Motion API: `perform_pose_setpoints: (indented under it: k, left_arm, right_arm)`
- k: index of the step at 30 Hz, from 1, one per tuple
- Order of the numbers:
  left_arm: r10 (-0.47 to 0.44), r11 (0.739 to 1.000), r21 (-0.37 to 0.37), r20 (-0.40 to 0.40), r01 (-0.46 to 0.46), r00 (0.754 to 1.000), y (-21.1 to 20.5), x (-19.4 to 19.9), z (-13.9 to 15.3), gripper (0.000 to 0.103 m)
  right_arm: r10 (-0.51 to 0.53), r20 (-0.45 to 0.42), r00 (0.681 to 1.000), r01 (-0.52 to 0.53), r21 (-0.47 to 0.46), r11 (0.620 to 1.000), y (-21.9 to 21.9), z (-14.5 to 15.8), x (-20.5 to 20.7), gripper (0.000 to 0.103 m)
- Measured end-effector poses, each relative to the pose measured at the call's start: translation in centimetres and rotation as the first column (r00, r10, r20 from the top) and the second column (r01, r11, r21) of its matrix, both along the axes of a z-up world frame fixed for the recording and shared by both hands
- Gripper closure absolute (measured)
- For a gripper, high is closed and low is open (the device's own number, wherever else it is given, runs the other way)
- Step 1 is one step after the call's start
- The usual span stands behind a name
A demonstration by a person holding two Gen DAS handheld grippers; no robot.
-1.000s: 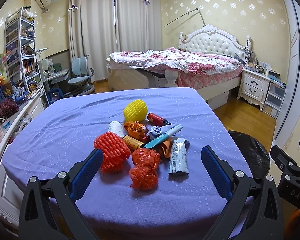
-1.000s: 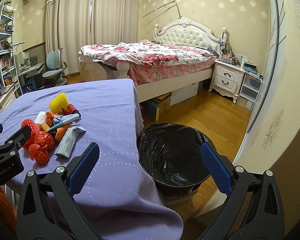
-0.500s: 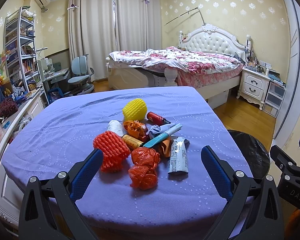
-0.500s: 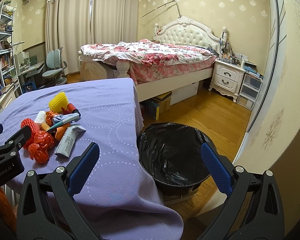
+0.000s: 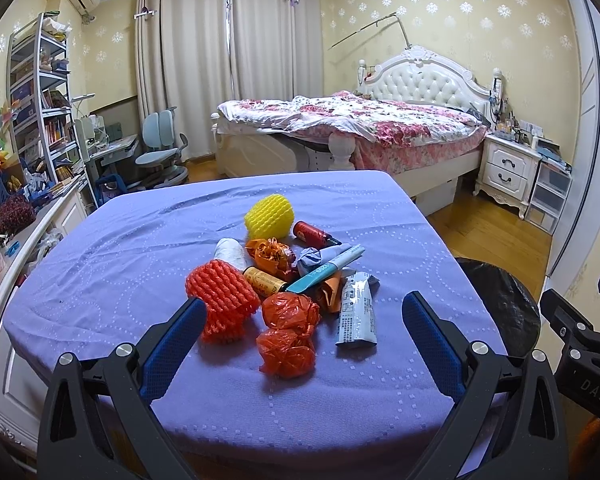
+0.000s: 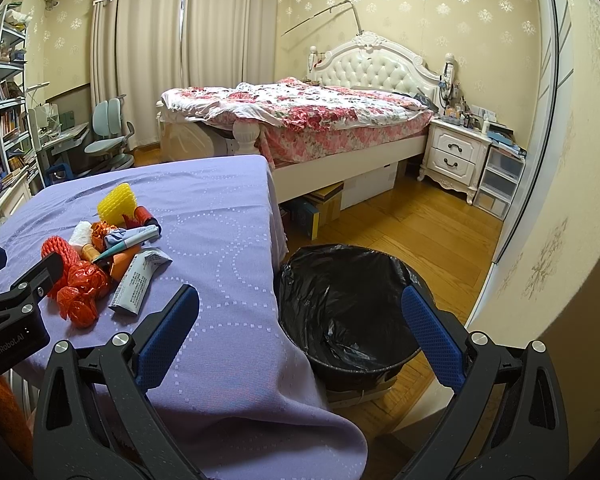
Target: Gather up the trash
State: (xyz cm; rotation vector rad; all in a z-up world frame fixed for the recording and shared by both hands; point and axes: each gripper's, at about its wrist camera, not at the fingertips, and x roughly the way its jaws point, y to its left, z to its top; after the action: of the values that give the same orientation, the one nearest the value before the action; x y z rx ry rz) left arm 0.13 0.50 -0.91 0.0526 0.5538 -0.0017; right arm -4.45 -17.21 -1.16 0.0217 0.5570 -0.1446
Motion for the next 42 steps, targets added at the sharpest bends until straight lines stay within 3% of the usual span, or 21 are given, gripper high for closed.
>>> perform_pose_setpoints:
  k: [20, 35, 37, 40, 42]
  left_arm:
    - [0.005, 1.000, -0.001, -0.005, -0.005, 1.000, 0.0, 0.2, 0.0, 0.005]
    - [0.102, 0.993, -0.051, -0.068, -0.105, 0.992, 5.2, 1.1, -2.0, 0.007]
    - [0.112, 0.991, -0.057, -0.088, -0.117, 0.990, 6.2, 1.3, -2.3, 0.009]
    - [0.118, 0.989, -0.070, -0.121, -0.127, 0.986, 7.1, 1.4, -2.9, 0.014]
    - [0.112, 0.990, -0.069, -0.138, -0.122, 0.984, 7.2, 1.5, -3.2, 0.018]
  right_arm:
    - [0.004, -0.007, 1.000, -0.004, 0.003, 1.000, 0.0, -0.1, 0.0, 0.004]
    - [0.082, -0.069, 0.994, -0.082, 0.001, 0.997, 2.4, -2.2, 1.2, 0.004]
    - [0.100, -0.081, 0.992, -0.100, 0.006, 0.995, 2.9, -2.5, 1.5, 0.007]
    - [0.138, -0.115, 0.984, -0.138, 0.014, 0.990, 3.2, -2.7, 3.1, 0.020]
    - [0.157, -0.134, 0.978, -0.155, 0.024, 0.988, 3.5, -3.1, 3.6, 0.021]
